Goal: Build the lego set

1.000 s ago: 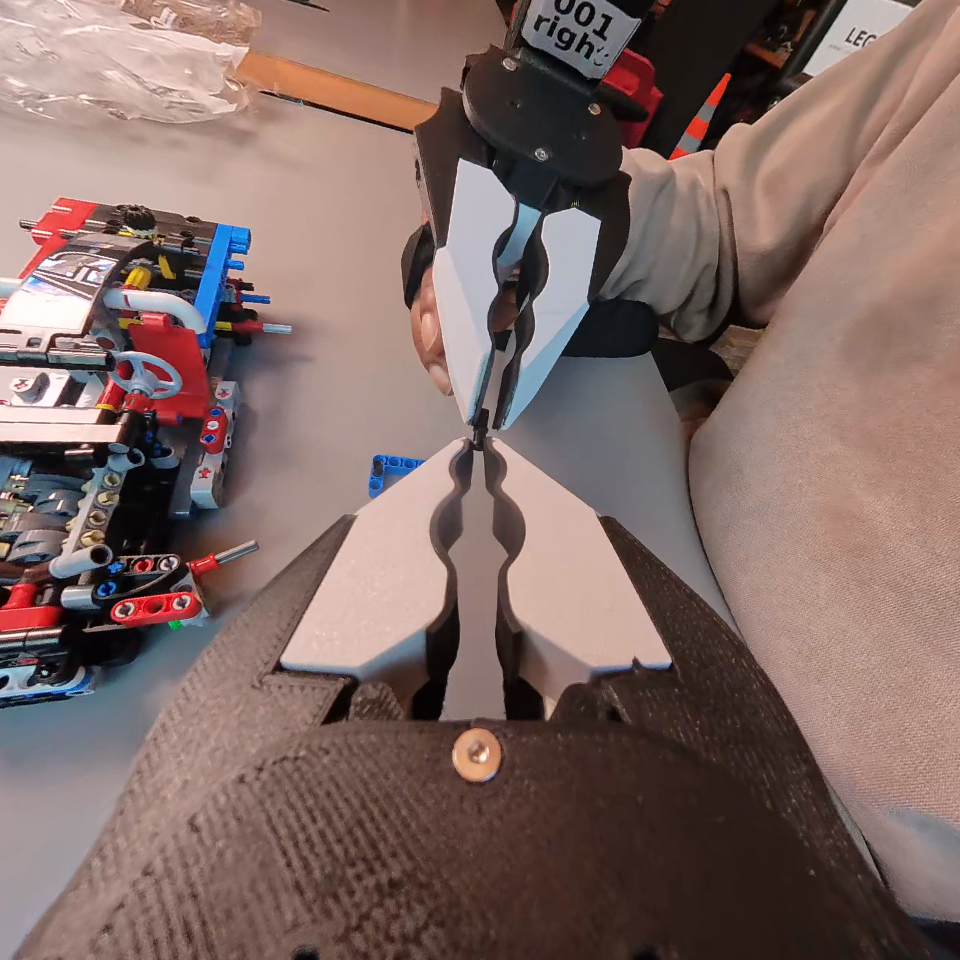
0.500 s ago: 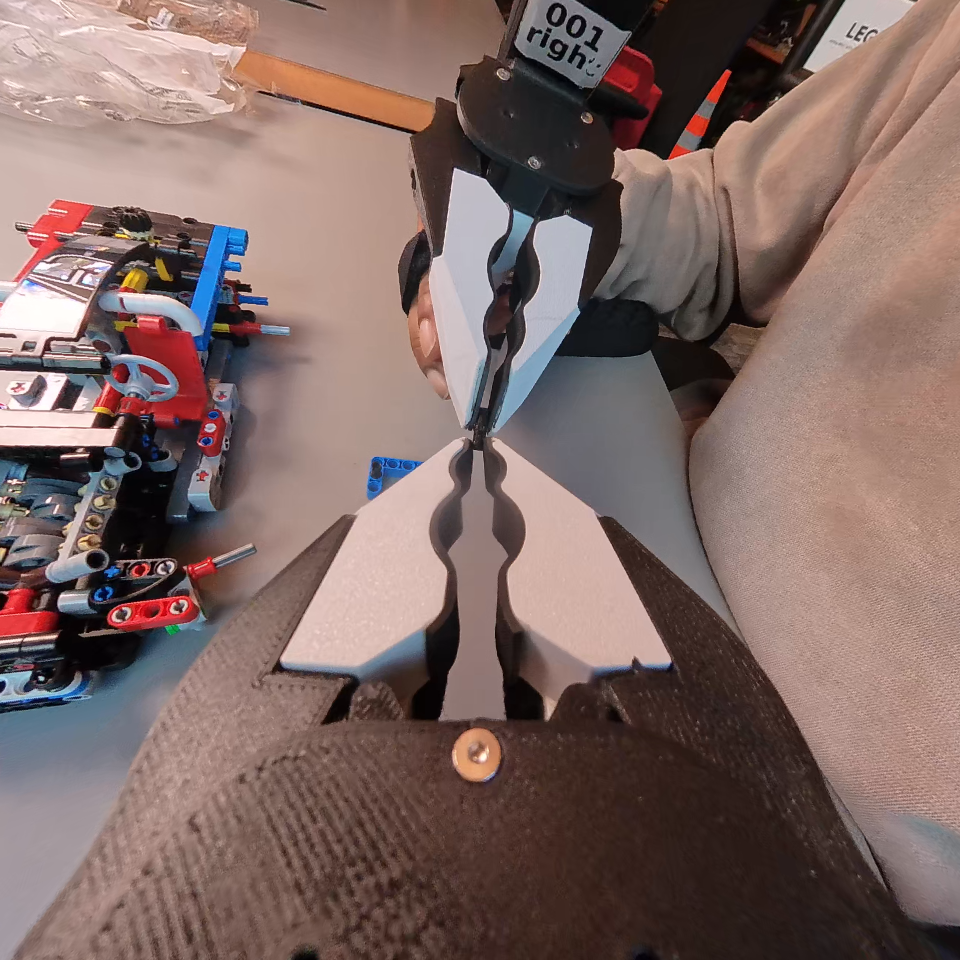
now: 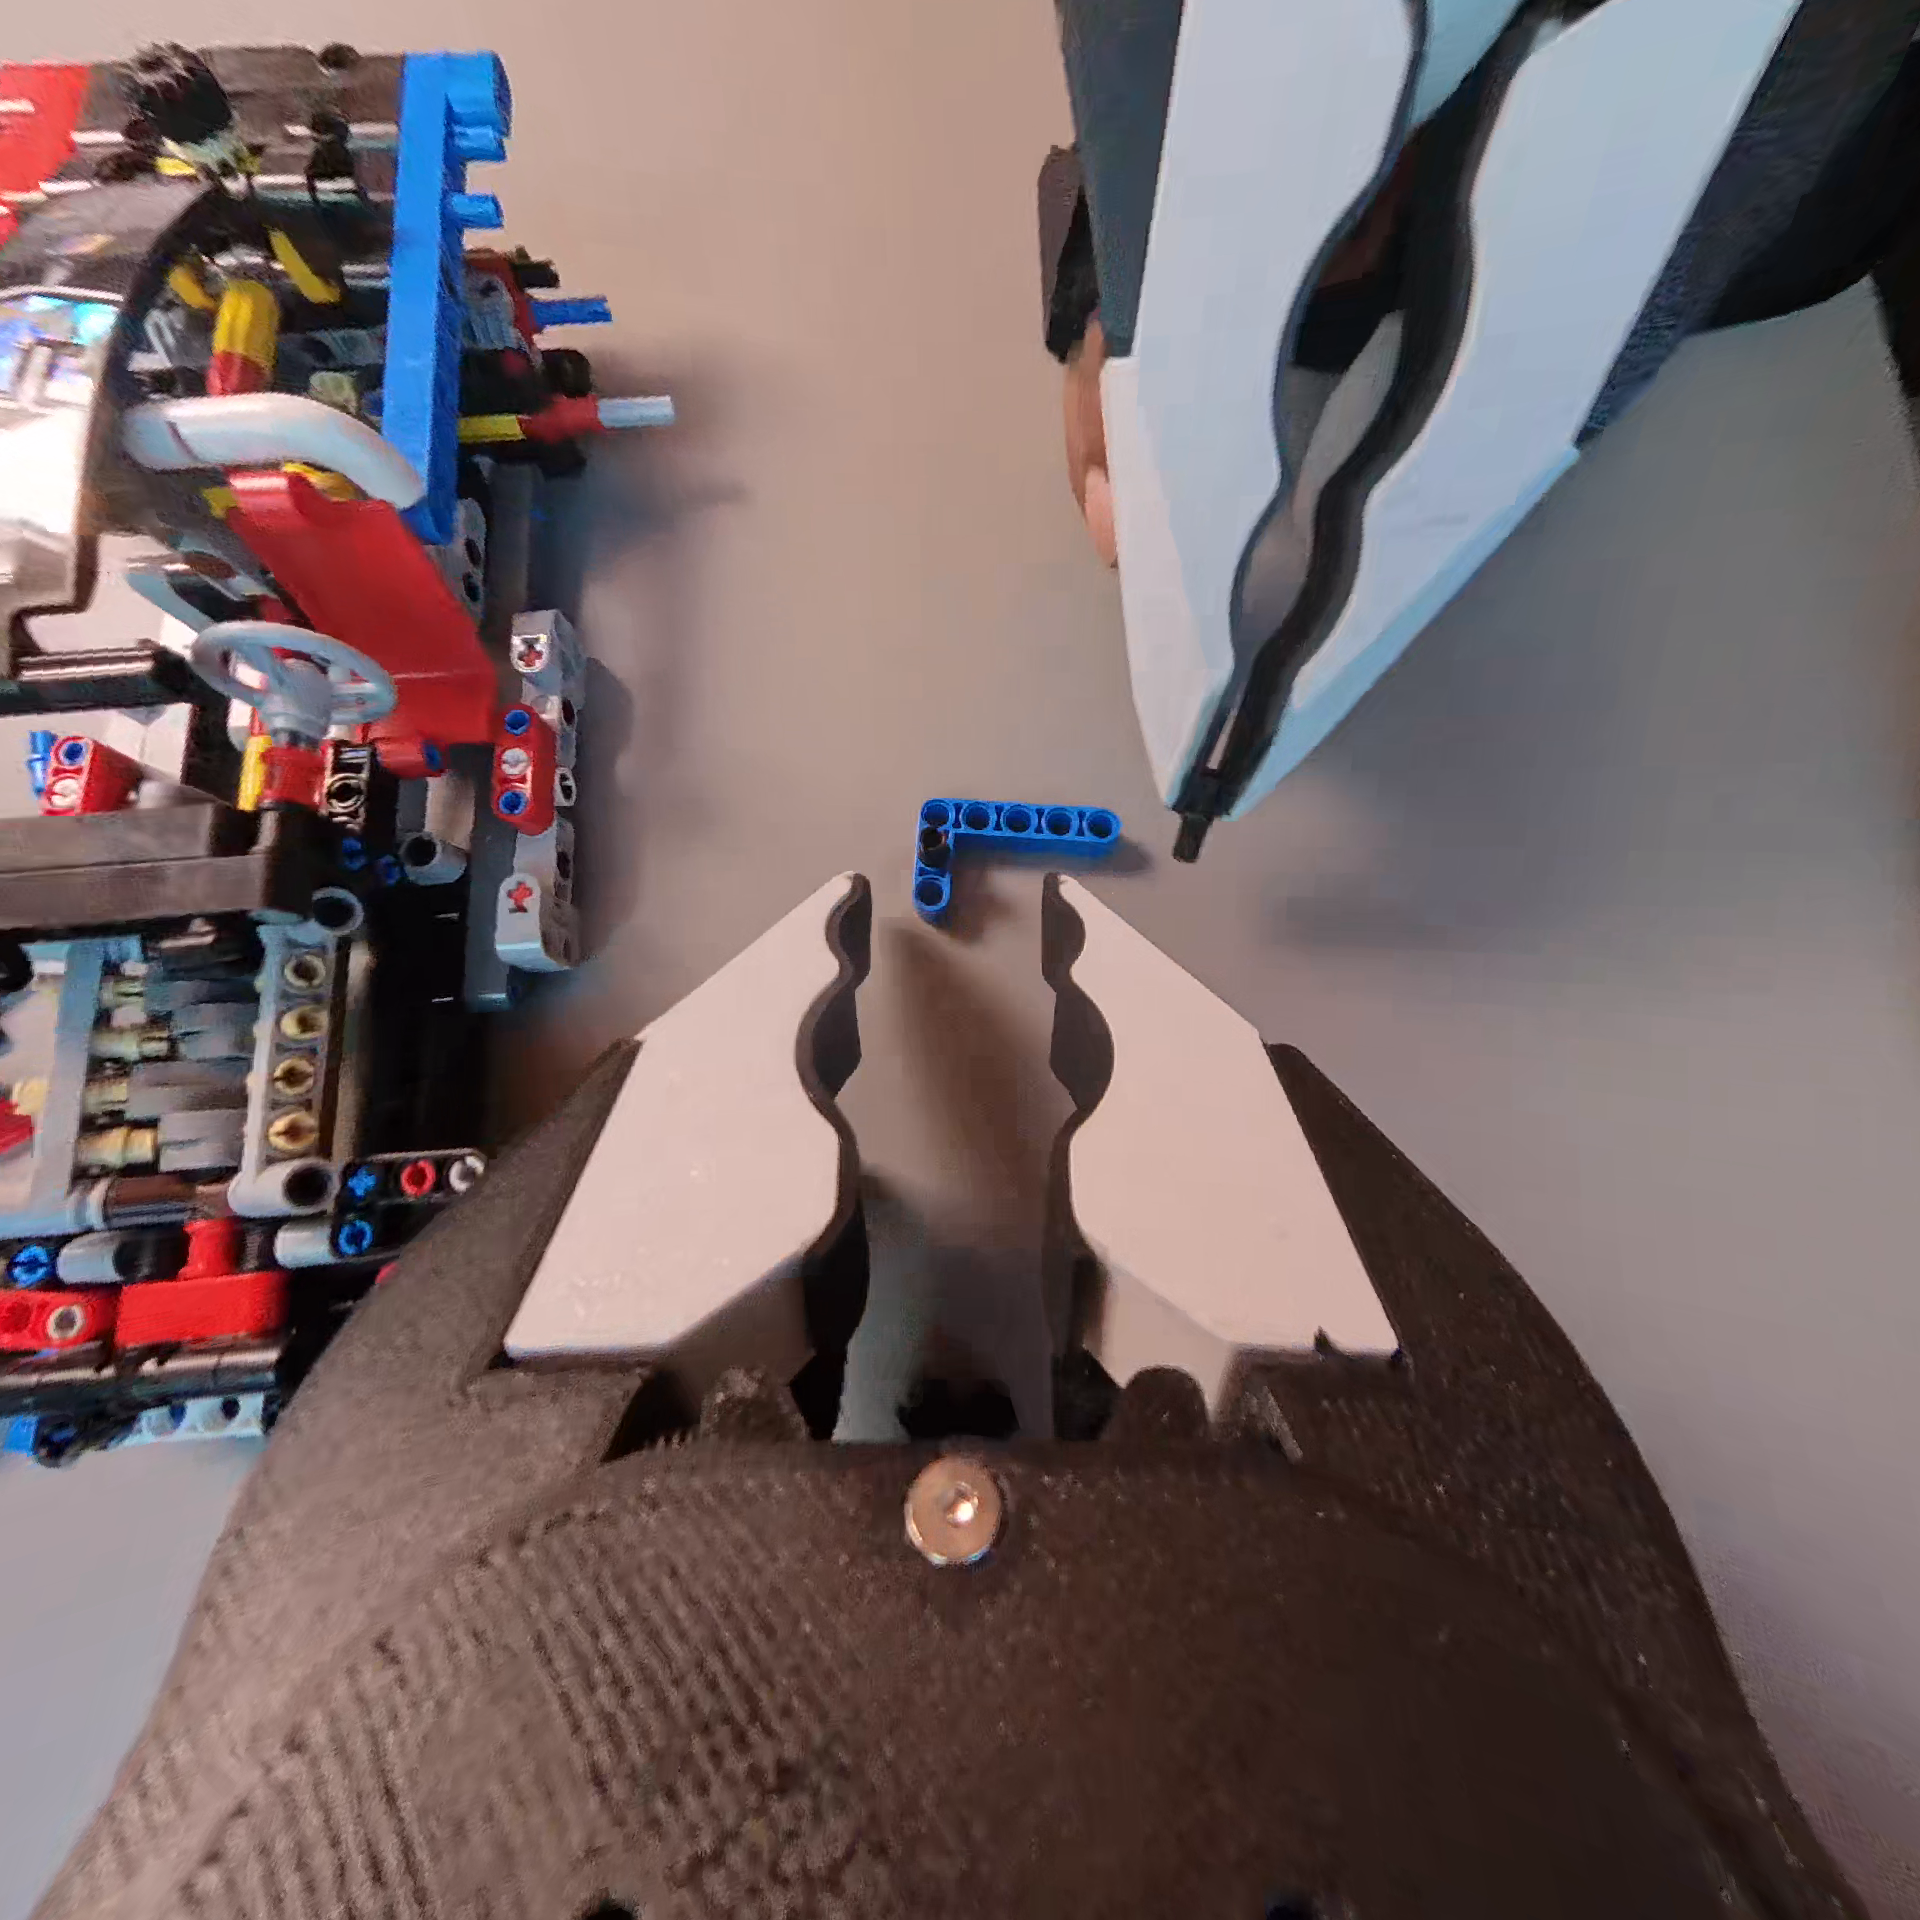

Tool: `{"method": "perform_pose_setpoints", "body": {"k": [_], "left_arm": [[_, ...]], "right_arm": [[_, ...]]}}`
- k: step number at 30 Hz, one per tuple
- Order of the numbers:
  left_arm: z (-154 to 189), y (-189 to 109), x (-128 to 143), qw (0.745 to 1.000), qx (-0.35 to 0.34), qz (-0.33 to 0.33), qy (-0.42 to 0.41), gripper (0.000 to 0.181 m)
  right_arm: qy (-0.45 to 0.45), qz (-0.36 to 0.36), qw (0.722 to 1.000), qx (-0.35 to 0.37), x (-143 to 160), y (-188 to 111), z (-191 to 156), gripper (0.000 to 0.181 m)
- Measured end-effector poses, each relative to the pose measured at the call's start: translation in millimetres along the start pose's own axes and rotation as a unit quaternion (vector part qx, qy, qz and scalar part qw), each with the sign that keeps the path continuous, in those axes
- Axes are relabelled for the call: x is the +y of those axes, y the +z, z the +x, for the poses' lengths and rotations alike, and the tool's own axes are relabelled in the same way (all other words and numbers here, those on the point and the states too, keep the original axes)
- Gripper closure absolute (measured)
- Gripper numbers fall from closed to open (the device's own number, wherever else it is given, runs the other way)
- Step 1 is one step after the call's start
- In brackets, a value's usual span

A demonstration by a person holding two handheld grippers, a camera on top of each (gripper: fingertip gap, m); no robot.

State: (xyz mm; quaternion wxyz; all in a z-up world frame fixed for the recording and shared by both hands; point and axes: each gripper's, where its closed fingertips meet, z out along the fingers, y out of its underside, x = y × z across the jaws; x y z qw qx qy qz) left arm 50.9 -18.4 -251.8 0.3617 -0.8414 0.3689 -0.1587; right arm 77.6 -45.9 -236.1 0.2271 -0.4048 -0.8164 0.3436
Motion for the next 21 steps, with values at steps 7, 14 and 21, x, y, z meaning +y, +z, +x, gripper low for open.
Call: {"method": "perform_pose_setpoints", "body": {"k": [7, 14, 21], "left_arm": [[-4, 6, 4, 0.999, -0.032, -0.031, -0.005, 0.175], [6, -1, 10, 0.997, -0.052, -0.023, -0.054, 0.174], [20, -6, 11, 0.997, -0.042, -0.01, -0.065, 0.171]], "right_arm": [[0.015, -0.05, 0.998, 0.04, 17, 1, 16, 0.179], [0.015, -0.057, 0.997, 0.044, 20, -3, 21, 0.179], [0.021, -0.054, 0.997, 0.043, 20, -3, 22, 0.179]]}}
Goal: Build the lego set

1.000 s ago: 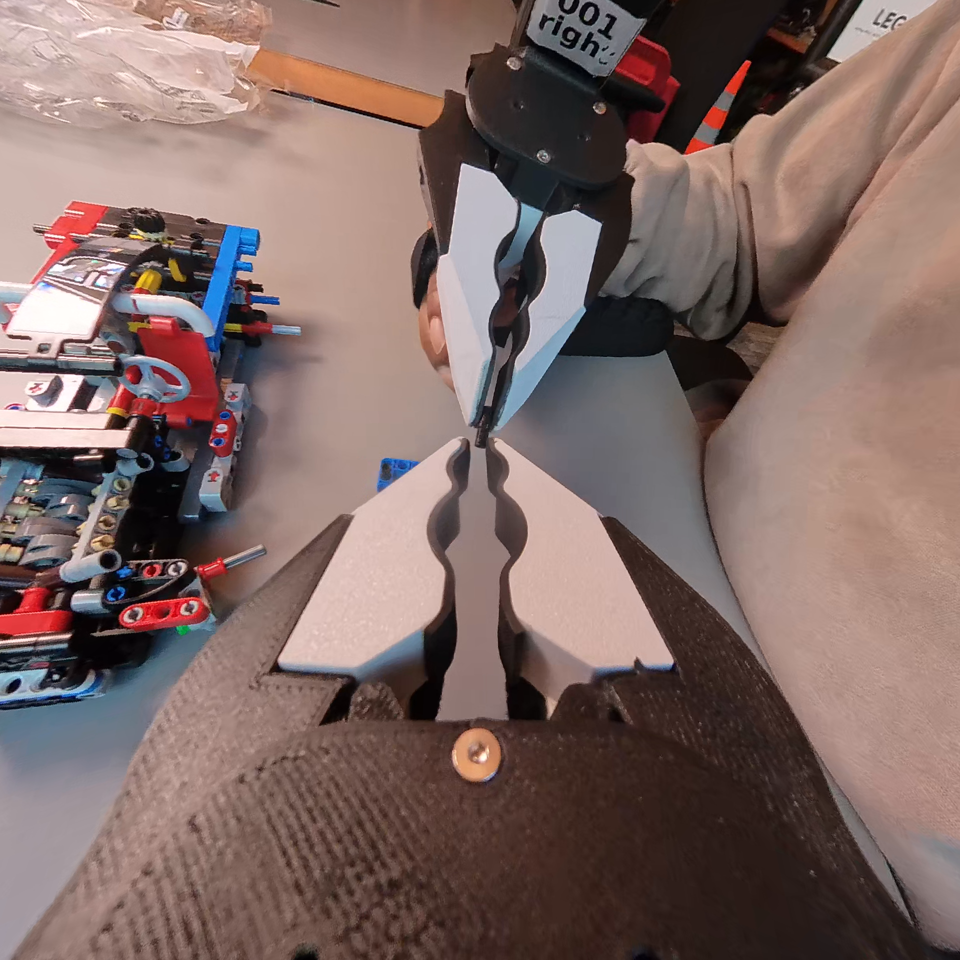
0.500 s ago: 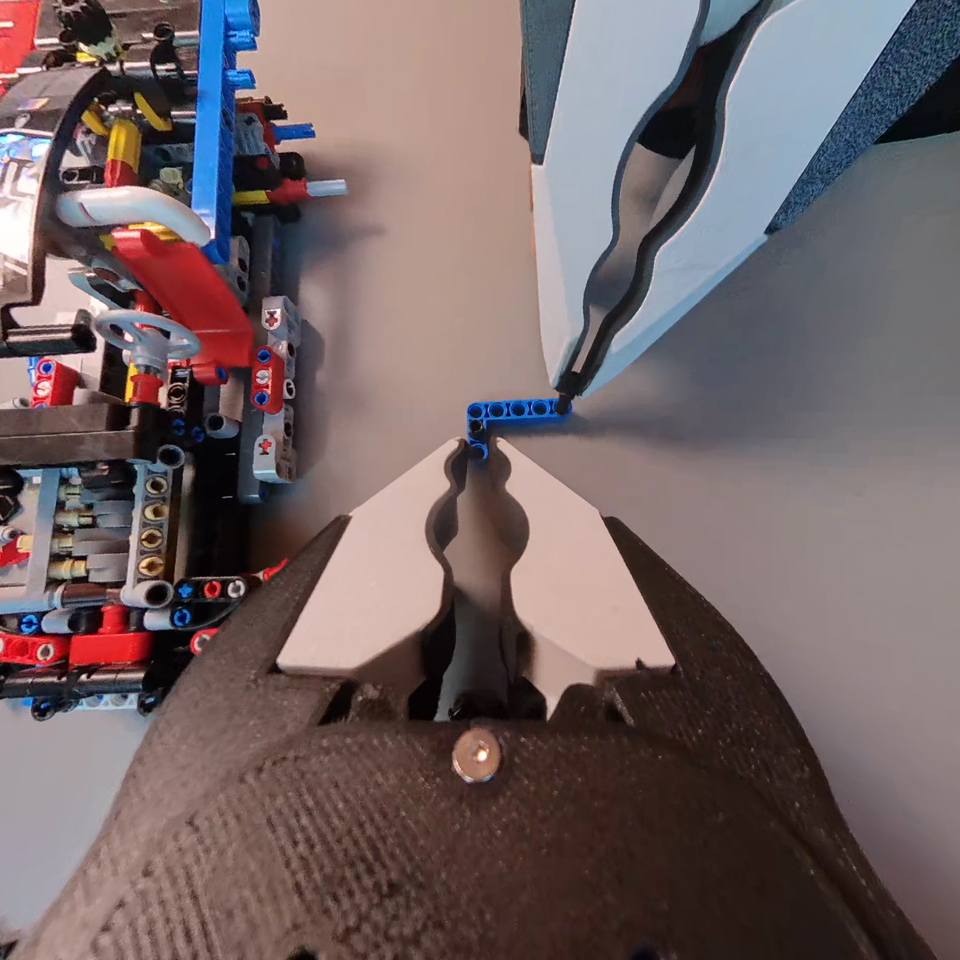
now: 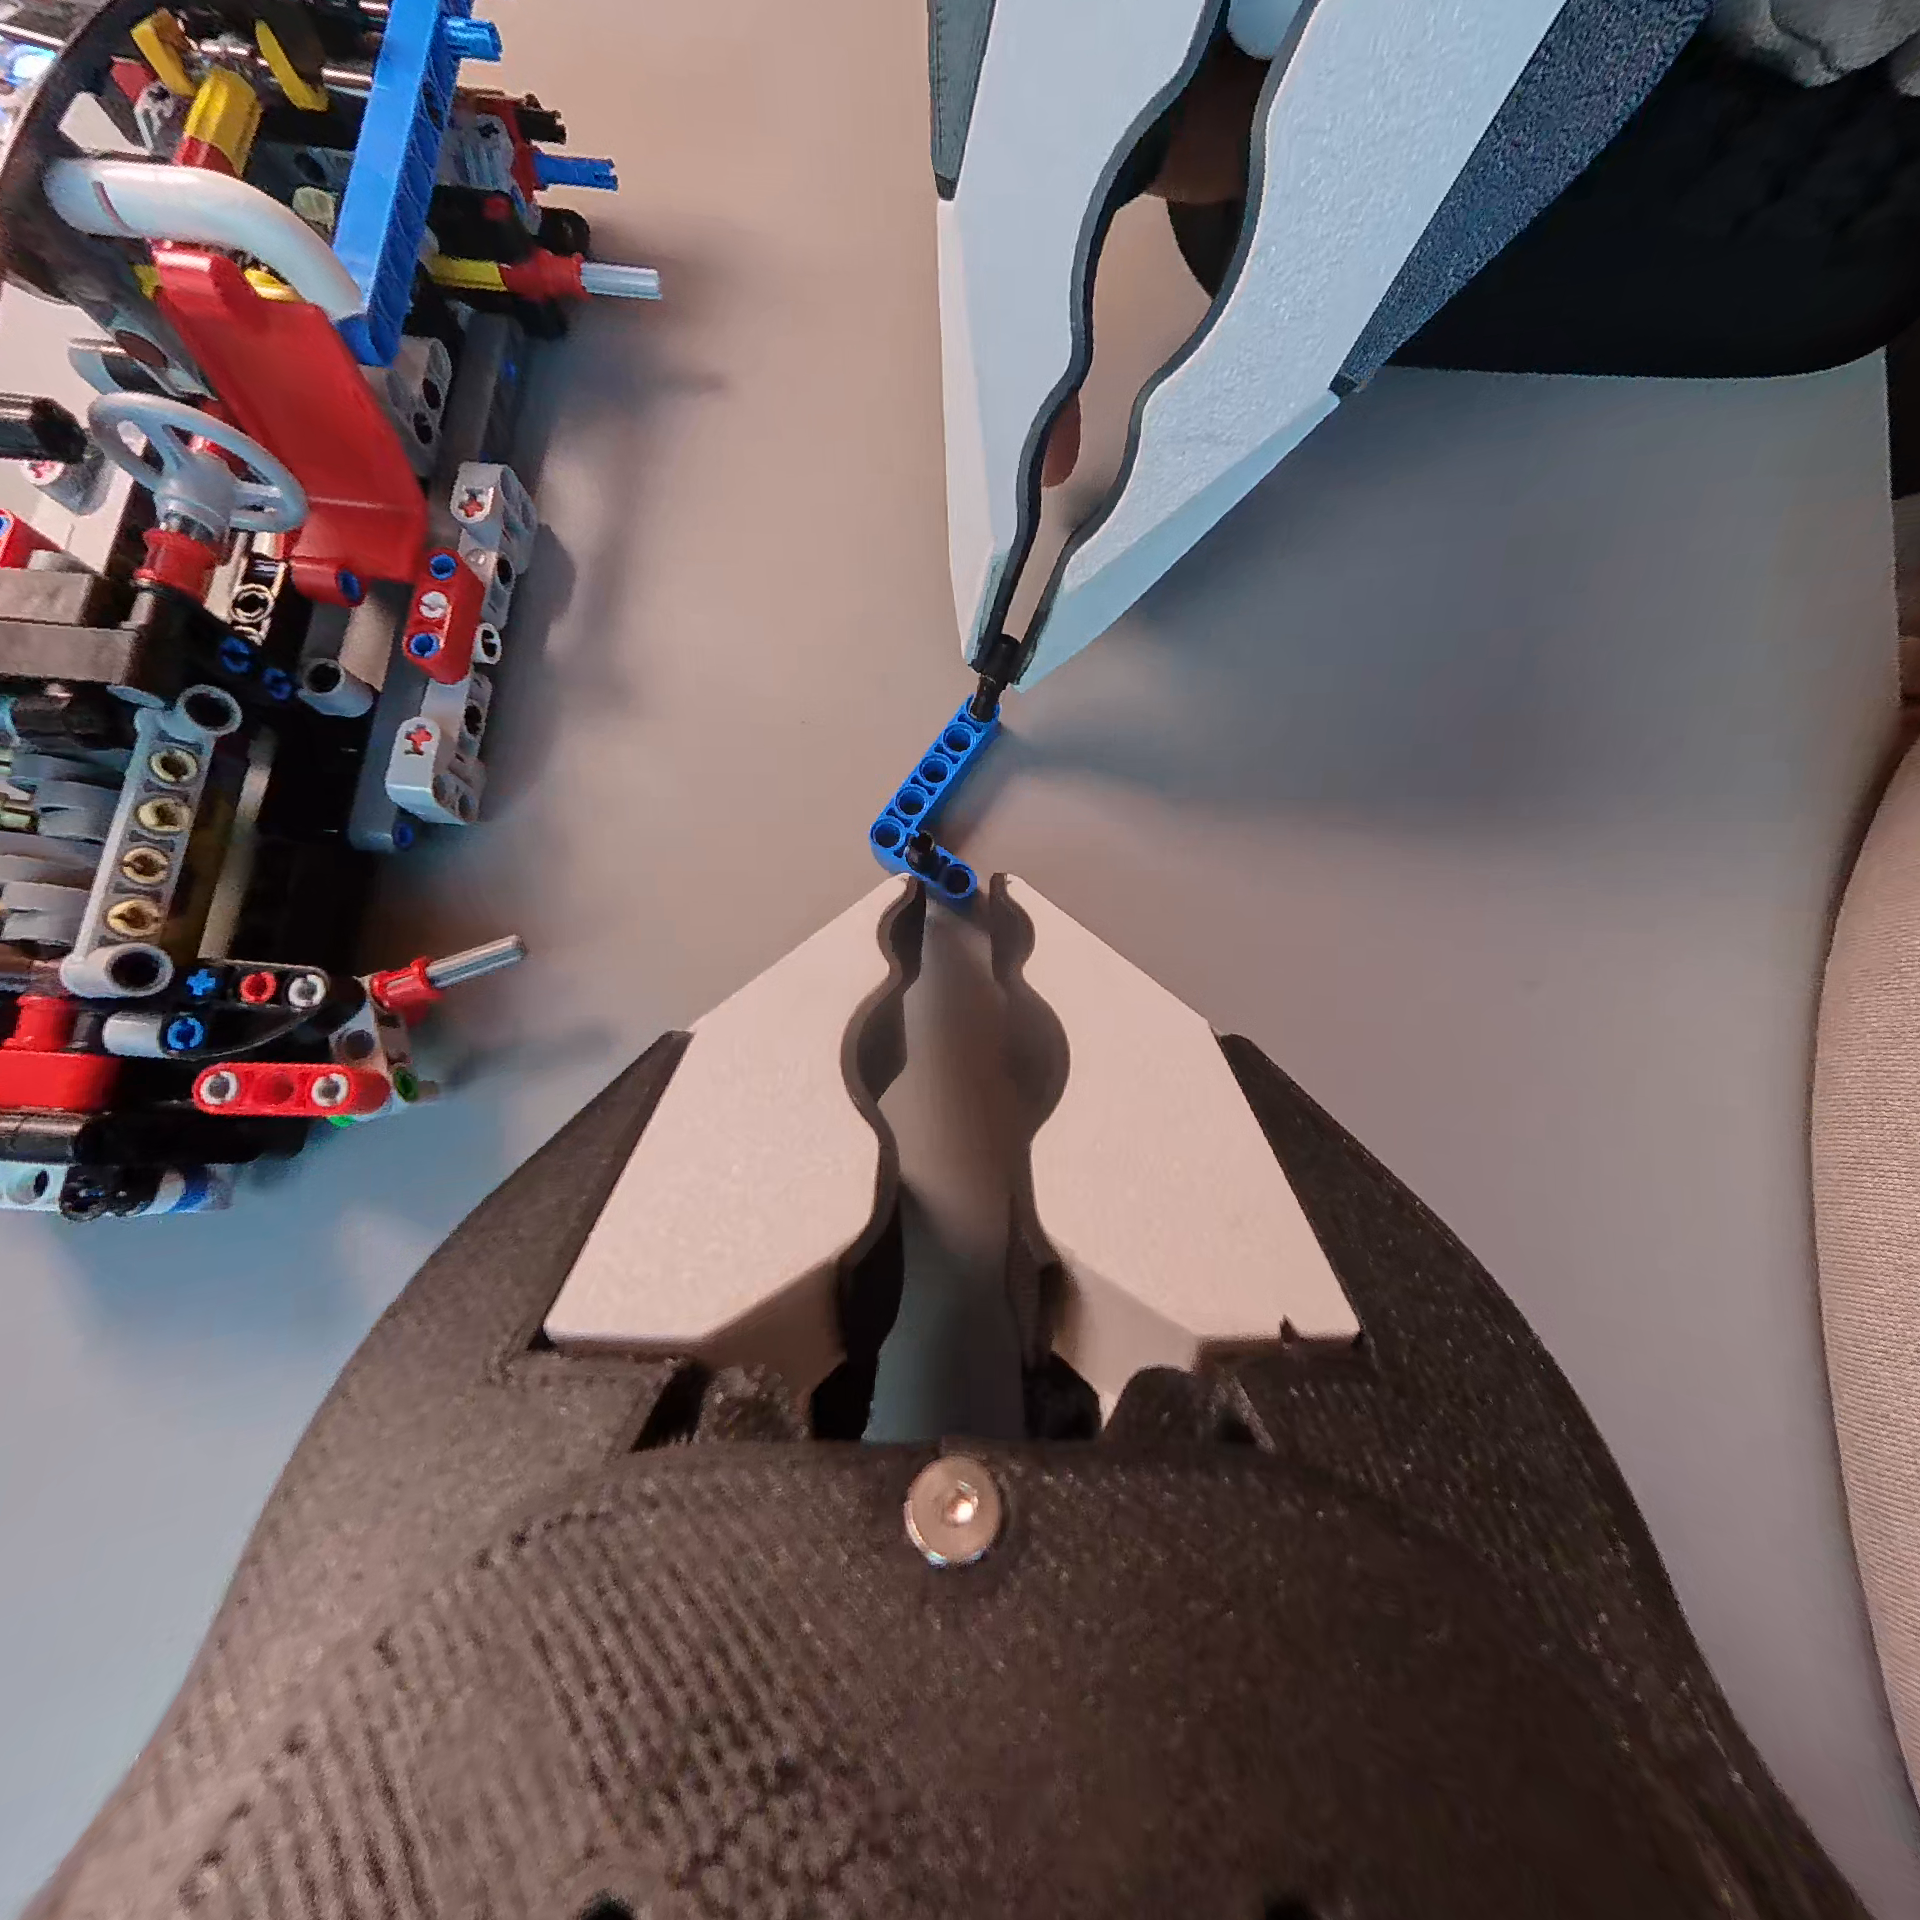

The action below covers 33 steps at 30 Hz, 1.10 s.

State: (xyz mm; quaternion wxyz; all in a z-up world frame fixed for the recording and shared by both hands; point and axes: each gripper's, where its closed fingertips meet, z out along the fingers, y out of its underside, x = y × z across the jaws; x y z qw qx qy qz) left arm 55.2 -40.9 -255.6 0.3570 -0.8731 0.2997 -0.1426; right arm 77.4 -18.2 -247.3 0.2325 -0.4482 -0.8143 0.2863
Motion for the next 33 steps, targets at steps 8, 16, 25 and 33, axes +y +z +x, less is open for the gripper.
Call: {"method": "perform_pose_setpoints", "body": {"k": [8, 16, 25, 33], "left_arm": [[-1, -27, -28, 0.994, 0.019, 0.11, 0.013, 0.162], [14, -34, -47, 0.983, 0.027, 0.173, 0.059, 0.177], [15, -33, -43, 0.984, 0.023, 0.158, 0.078, 0.18], [15, -29, -36, 0.987, 0.023, 0.133, 0.084, 0.18]], "right_arm": [[0.031, 0.09, 0.995, -0.021, -32, -25, -3, 0.179], [0.041, 0.169, 0.983, -0.06, -64, -27, -11, 0.179], [0.052, 0.181, 0.979, -0.072, -63, -24, -13, 0.179], [0.051, 0.175, 0.98, -0.079, -59, -17, -14, 0.178]]}}
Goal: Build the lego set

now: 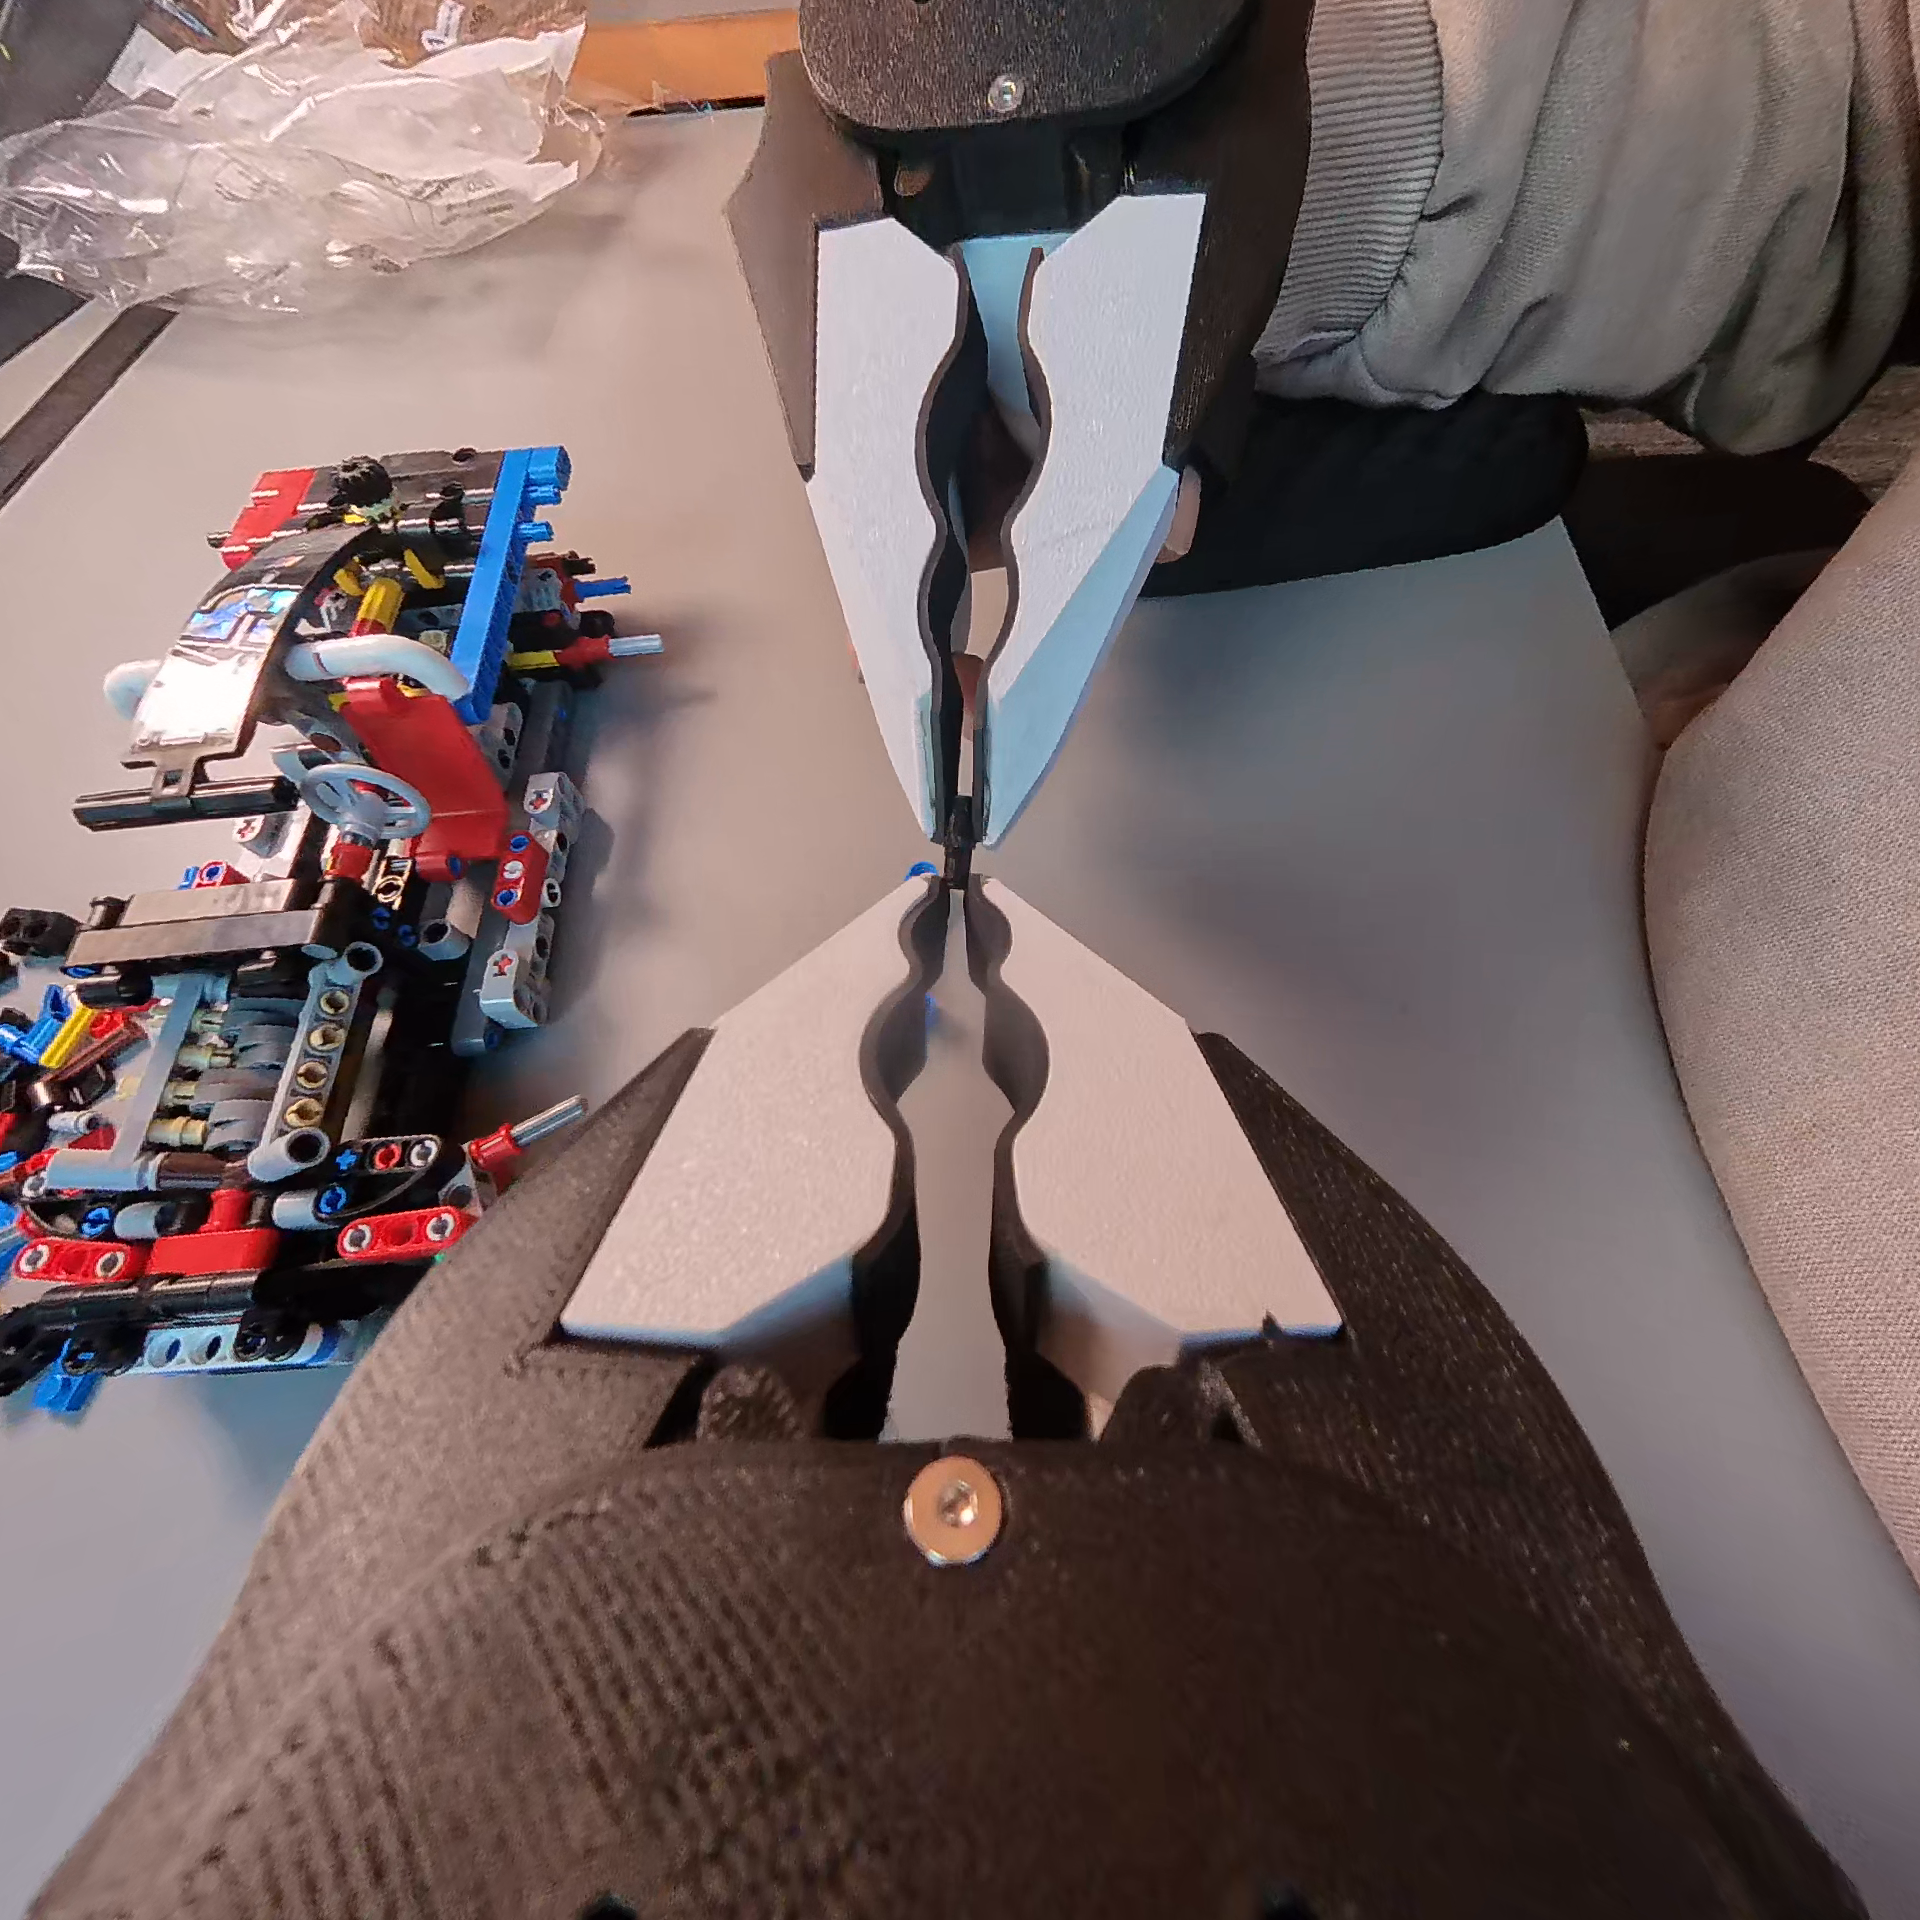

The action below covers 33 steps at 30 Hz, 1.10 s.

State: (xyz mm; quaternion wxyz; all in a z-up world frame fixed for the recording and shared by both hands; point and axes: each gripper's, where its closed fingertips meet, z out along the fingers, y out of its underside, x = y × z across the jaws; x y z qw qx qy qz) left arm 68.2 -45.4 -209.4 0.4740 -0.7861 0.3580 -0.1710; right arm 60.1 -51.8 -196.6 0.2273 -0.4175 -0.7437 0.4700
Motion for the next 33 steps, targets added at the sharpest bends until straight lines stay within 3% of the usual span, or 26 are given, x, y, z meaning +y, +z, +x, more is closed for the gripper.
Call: {"method": "perform_pose_setpoints", "body": {"k": [23, 26, 29, 33], "left_arm": [[1, 4, 5, 1.0, 0.003, -0.005, -0.009, 0.178], [-8, 2, 10, 1.0, -0.011, -0.015, -0.017, 0.15], [-11, 3, 24, 0.999, 0.004, -0.042, -0.025, 0.145], [-16, 13, 40, 0.996, 0.018, -0.089, 0.01, 0.142]], "right_arm": [[-0.007, 0.002, 1.0, 0.002, 2, 0, 0, 0.179], [-0.002, -0.039, 0.999, 0.038, 10, -7, 18, 0.179], [0.022, -0.096, 0.993, 0.06, 18, -14, 34, 0.179], [0.024, -0.173, 0.984, 0.042, 27, -8, 31, 0.179]]}}
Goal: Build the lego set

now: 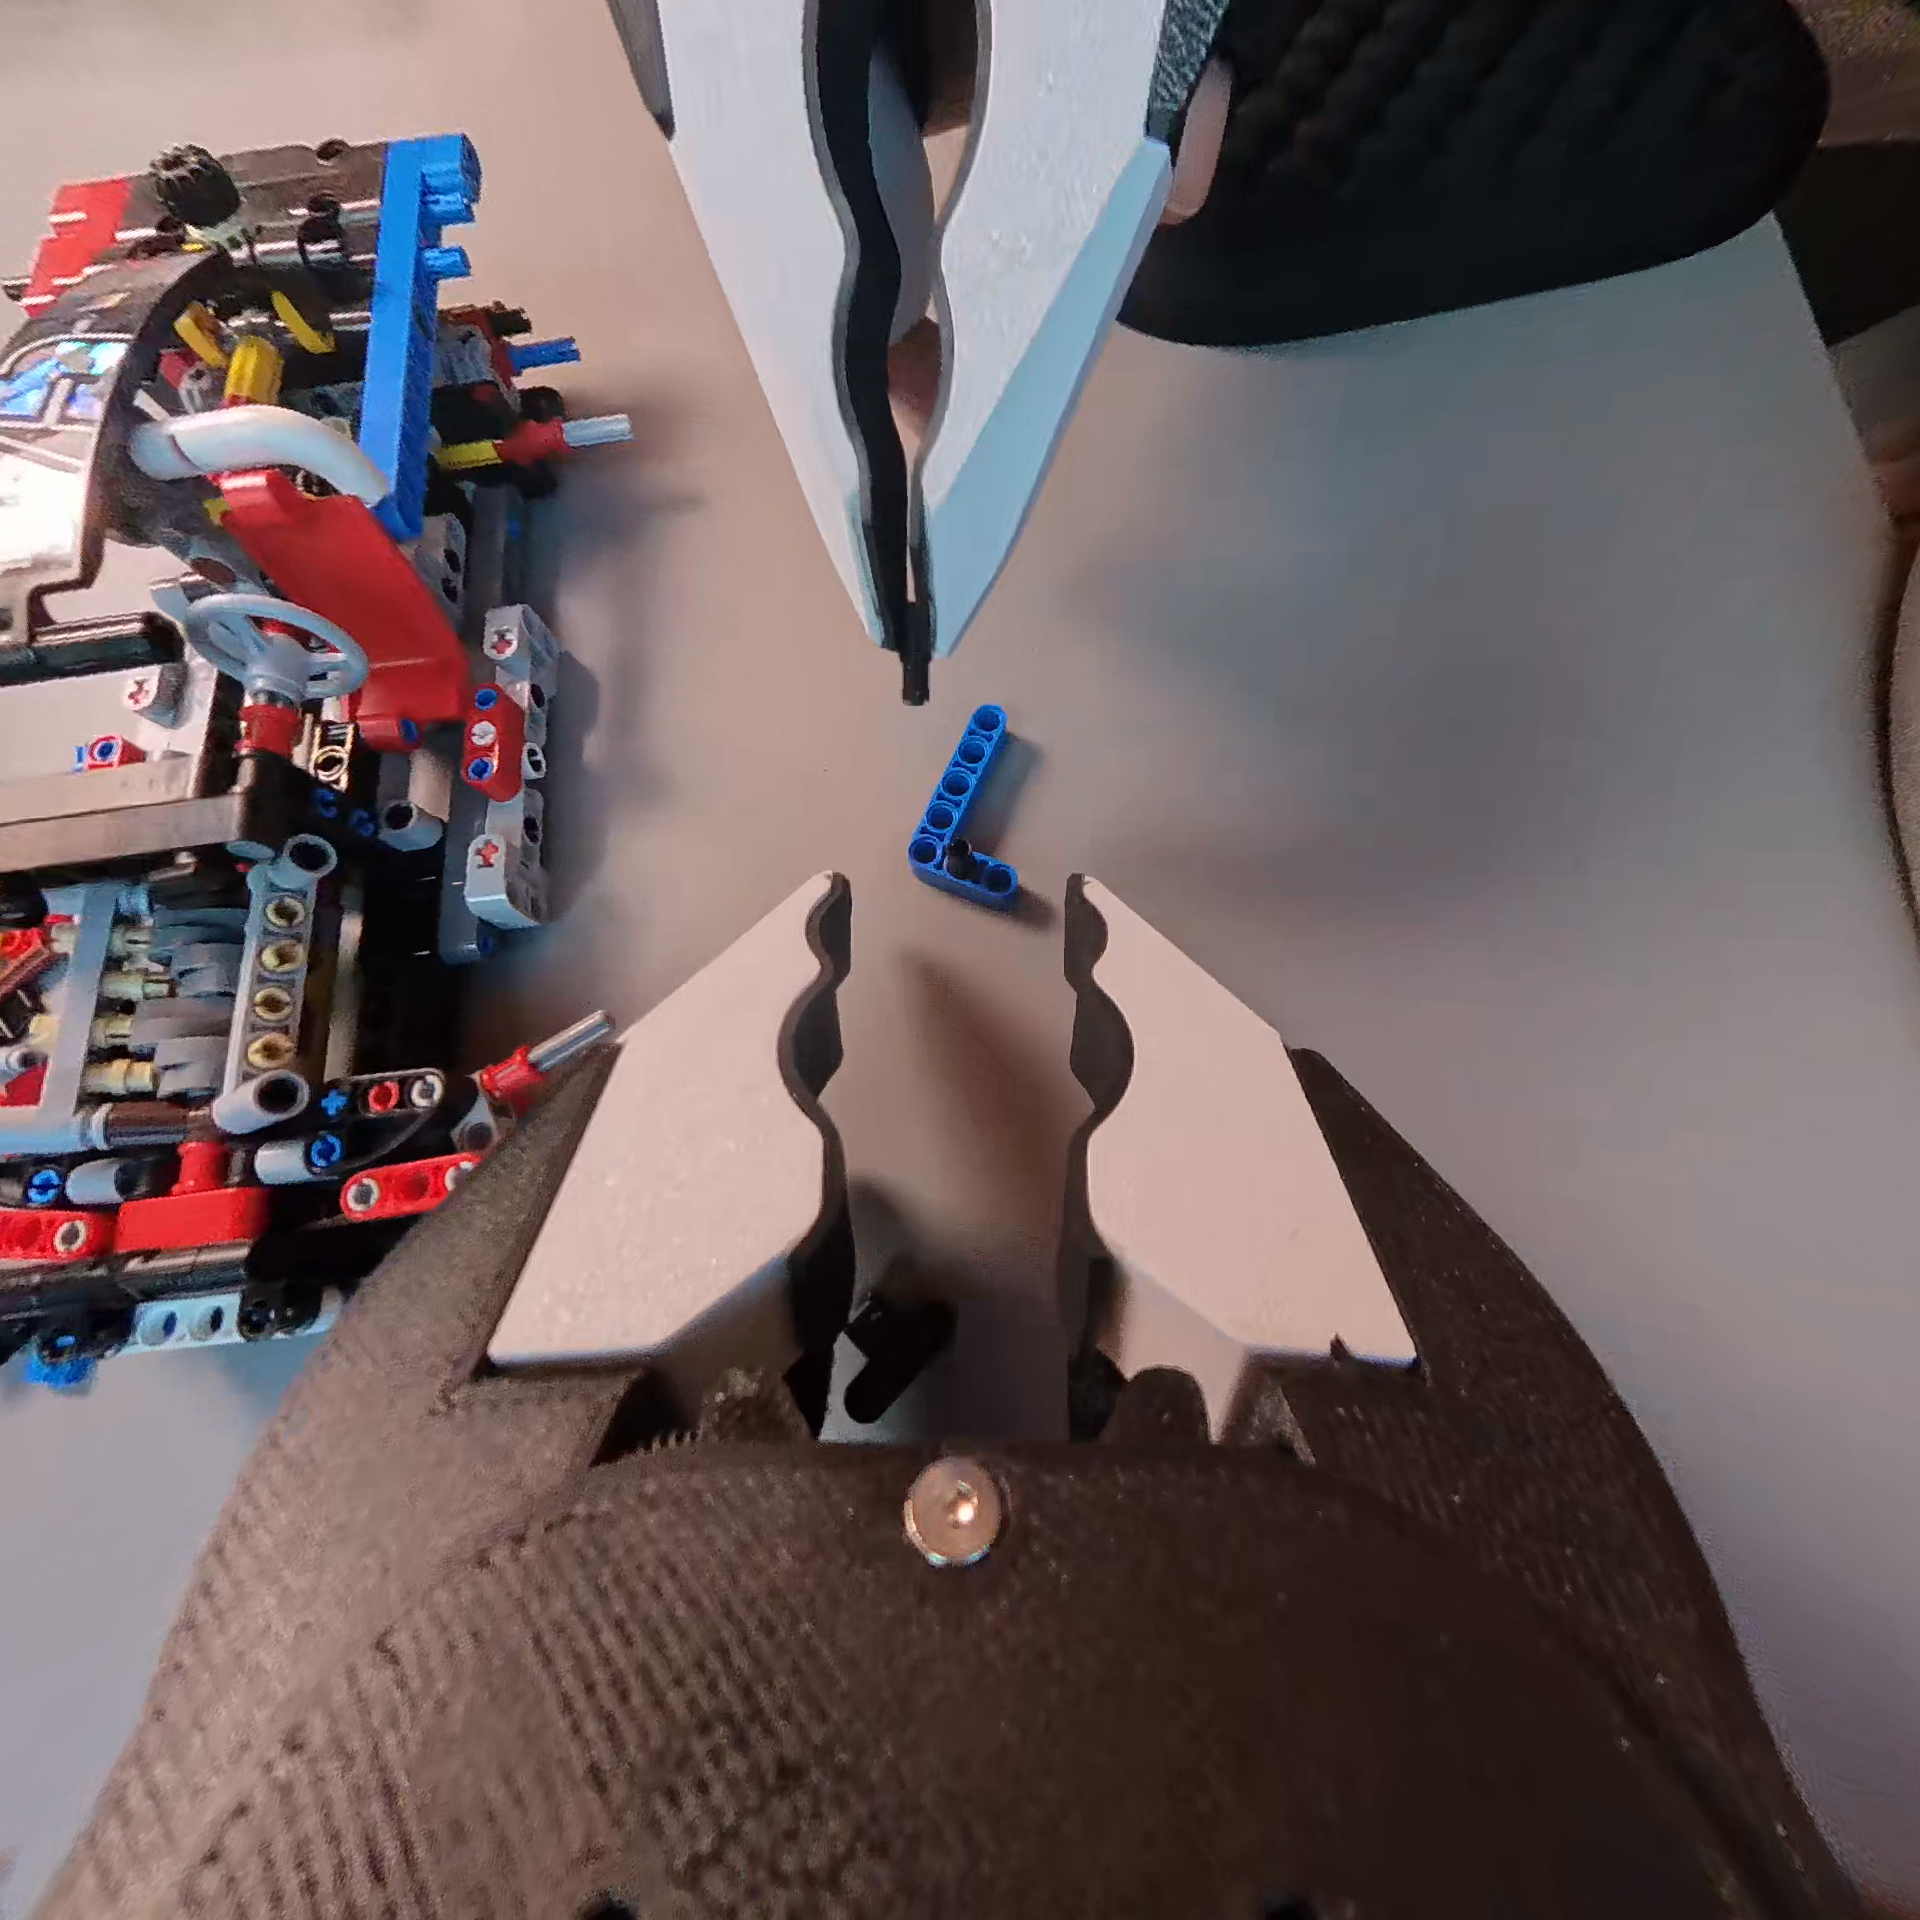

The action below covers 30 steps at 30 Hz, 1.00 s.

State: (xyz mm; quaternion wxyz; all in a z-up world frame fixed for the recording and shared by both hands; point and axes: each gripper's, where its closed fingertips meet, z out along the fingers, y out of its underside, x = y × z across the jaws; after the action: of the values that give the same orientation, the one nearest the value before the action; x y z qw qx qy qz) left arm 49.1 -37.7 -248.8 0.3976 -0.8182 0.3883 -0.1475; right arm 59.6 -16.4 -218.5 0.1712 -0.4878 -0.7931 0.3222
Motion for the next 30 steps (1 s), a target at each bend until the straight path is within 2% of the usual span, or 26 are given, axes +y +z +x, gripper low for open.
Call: {"method": "perform_pose_setpoints", "body": {"k": [6, 12, 23, 30], "left_arm": [[3, 10, 2, 0.999, 0.048, -0.014, 0.017, 0.145], [5, 10, 2, 0.999, 0.038, -0.014, 0.026, 0.159], [9, 8, 2, 0.999, 0.034, 0.0, 0.034, 0.162], [8, 8, 1, 0.999, 0.005, 0.009, 0.052, 0.162]], "right_arm": [[0.007, -0.084, 0.996, -0.013, 13, 18, -3, 0.179], [0.013, -0.122, 0.992, -0.02, 18, 22, -5, 0.18], [-0.009, -0.199, 0.98, -0.023, 18, 23, -8, 0.179], [-0.001, -0.237, 0.971, -0.015, 16, 25, -6, 0.18]]}}
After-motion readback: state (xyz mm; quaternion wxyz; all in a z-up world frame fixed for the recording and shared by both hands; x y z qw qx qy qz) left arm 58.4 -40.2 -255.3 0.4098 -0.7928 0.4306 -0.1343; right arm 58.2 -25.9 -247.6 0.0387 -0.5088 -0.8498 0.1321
